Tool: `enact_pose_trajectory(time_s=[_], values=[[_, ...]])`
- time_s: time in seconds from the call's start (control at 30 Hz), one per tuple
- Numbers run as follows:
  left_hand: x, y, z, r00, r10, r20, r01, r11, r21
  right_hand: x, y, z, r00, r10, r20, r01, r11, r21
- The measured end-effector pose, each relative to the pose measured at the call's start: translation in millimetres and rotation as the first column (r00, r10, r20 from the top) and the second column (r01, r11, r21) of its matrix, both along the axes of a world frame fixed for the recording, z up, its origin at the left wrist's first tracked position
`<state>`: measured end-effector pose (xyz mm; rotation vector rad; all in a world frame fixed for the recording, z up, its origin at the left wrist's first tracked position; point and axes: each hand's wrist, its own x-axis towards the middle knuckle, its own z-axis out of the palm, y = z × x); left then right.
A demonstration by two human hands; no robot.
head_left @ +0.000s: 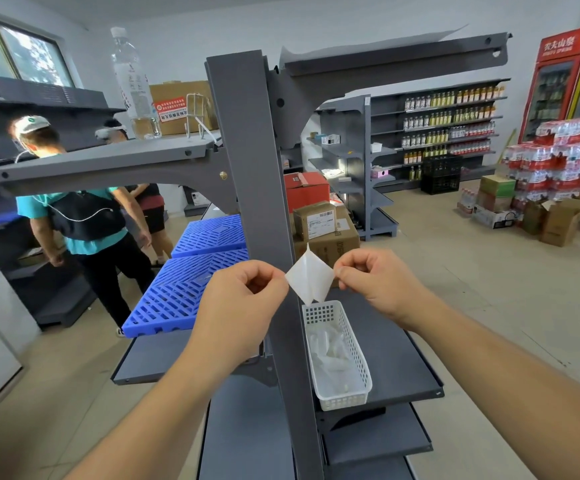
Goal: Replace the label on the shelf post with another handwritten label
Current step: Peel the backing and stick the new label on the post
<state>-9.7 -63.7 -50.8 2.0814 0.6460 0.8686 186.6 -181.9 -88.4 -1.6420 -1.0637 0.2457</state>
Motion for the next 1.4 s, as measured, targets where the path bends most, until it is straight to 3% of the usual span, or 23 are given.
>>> enact_pose_trajectory(time_s=[0.4,0.57,0.73,0.83,1.4], values=[[-6.3,17.8,-2.0,0.999,0.047,-0.014,-0.047,0.999,0.013,42.2,18.0,-42.2,0.987,-0.082,0.138,0.122,0.943,-0.309],[-12.0,23.0,-4.3,0.998,0.063,0.018,-0.063,0.998,0.010,53.0,28.6,-76.7,0.950,-0.015,0.313,0.194,0.812,-0.550],[-18.0,27.0,-6.0,0.998,0.058,0.029,-0.058,0.998,0.008,53.3,46.1,-112.9,0.896,0.135,0.424,0.225,0.686,-0.693],[-20.8,31.3,-7.5,0.998,0.057,0.024,-0.057,0.998,0.022,54.6,54.9,-129.6,0.878,0.185,0.441,0.225,0.655,-0.722],[-17.8,43.3,-9.0,0.999,0.039,0.034,-0.041,0.997,0.062,64.7,74.6,-150.0,0.916,0.011,0.400,0.283,0.688,-0.668]])
